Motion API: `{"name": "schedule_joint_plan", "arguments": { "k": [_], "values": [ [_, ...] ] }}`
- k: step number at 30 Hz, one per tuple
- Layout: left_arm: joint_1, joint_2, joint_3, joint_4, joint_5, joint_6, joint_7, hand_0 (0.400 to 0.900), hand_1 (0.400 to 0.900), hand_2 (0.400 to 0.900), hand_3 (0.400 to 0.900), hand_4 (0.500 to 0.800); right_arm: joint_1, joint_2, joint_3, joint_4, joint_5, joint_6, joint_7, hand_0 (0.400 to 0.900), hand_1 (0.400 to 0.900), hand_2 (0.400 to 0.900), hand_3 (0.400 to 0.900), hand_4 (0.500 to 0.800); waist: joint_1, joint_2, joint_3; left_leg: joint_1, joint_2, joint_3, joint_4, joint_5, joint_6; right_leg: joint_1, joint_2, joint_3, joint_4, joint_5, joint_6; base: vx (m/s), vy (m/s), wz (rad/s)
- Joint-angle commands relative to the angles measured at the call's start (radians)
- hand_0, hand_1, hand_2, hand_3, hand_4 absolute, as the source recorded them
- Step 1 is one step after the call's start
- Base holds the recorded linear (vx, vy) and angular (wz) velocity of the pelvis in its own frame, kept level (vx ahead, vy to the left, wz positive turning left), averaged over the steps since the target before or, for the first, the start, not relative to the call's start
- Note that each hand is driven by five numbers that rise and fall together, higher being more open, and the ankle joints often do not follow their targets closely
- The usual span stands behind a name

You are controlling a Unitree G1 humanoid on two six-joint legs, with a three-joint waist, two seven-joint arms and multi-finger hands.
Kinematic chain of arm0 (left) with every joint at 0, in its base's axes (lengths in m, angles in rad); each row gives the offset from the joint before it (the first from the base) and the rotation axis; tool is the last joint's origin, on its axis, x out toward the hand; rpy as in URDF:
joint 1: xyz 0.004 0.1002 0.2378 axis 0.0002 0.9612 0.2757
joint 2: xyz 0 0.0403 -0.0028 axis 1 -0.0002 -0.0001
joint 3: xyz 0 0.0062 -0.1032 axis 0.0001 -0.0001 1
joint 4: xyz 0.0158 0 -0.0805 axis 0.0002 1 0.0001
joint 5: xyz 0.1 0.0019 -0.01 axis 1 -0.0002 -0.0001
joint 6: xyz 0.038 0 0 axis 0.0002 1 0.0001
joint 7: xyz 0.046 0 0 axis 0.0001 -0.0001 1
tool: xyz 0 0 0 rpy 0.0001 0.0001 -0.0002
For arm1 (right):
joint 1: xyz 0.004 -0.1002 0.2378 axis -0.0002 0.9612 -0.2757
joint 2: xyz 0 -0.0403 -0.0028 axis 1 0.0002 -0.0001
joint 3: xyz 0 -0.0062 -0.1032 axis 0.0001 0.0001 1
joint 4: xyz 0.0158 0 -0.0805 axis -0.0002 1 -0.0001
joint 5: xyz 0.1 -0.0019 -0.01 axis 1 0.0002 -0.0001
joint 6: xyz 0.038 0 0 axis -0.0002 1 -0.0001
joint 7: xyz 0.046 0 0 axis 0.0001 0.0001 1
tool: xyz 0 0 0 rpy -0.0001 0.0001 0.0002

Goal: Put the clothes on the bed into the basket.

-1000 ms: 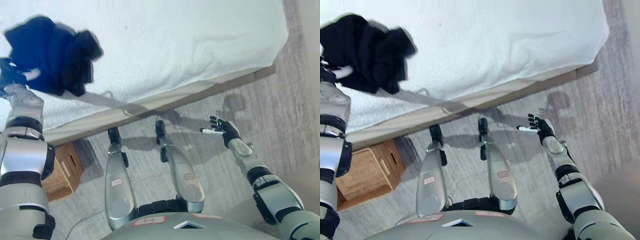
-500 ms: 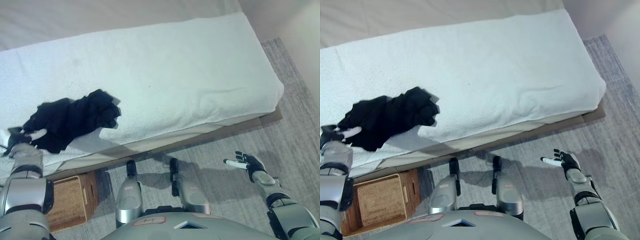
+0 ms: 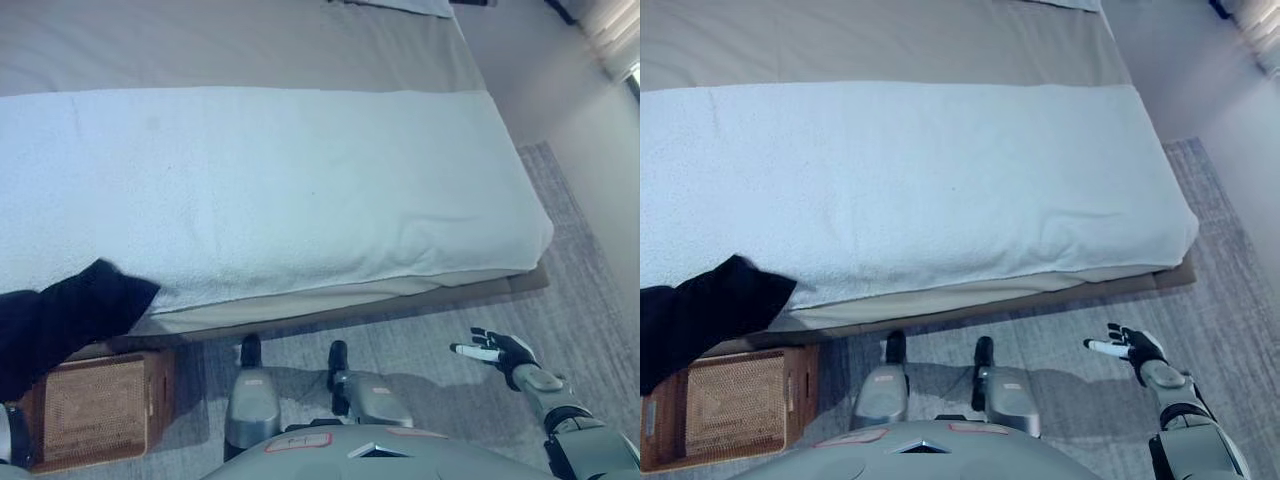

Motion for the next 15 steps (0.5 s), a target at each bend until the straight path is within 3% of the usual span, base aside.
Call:
{"name": "schedule_joint_plan", "arguments": {
  "k": [1, 5, 11, 15],
  "values": [
    [0.114, 0.197, 0.057, 0.026, 0.038, -0.007, 0.035, 0.4, 0.4, 0.4, 0.4, 0.5, 0.006, -0.097, -0.011, 0.0, -0.006, -0.007, -0.005, 0.9, 0.9, 0.9, 0.9, 0.8, 0.027, -0.028, -0.045, -0.042, -0.003, -0.042, 0.113, -0.06, 0.009, 0.023, -0.085, 0.023, 0.019, 0.022, 0.104, 0.0, 0.034, 0.04],
    [0.113, 0.212, 0.058, 0.025, 0.042, -0.006, 0.027, 0.4, 0.4, 0.4, 0.4, 0.5, -0.006, -0.092, 0.003, 0.006, -0.009, -0.002, 0.007, 0.9, 0.9, 0.9, 0.9, 0.8, 0.041, -0.036, -0.038, -0.048, -0.01, -0.048, 0.13, -0.071, 0.012, 0.028, -0.089, 0.019, 0.024, 0.019, 0.107, 0.0, 0.026, 0.06],
    [0.088, 0.181, 0.035, 0.039, 0.026, -0.001, 0.02, 0.4, 0.4, 0.4, 0.4, 0.5, -0.029, -0.082, 0.011, 0.013, -0.002, 0.004, 0.013, 0.9, 0.9, 0.9, 0.9, 0.8, 0.052, -0.043, -0.022, -0.06, -0.021, -0.058, 0.156, -0.084, 0.018, 0.031, -0.094, 0.015, 0.036, 0.012, 0.106, -0.01, 0.024, 0.03],
    [0.109, 0.16, 0.062, 0.065, 0.004, 0.004, 0.013, 0.4, 0.4, 0.4, 0.4, 0.5, -0.032, -0.081, 0.001, 0.023, 0.001, 0.007, 0.02, 0.9, 0.9, 0.9, 0.9, 0.8, 0.057, -0.044, -0.019, -0.061, -0.024, -0.059, 0.163, -0.089, 0.018, 0.035, -0.095, 0.017, 0.037, 0.01, 0.104, 0.0, 0.008, -0.01]
  ]
}}
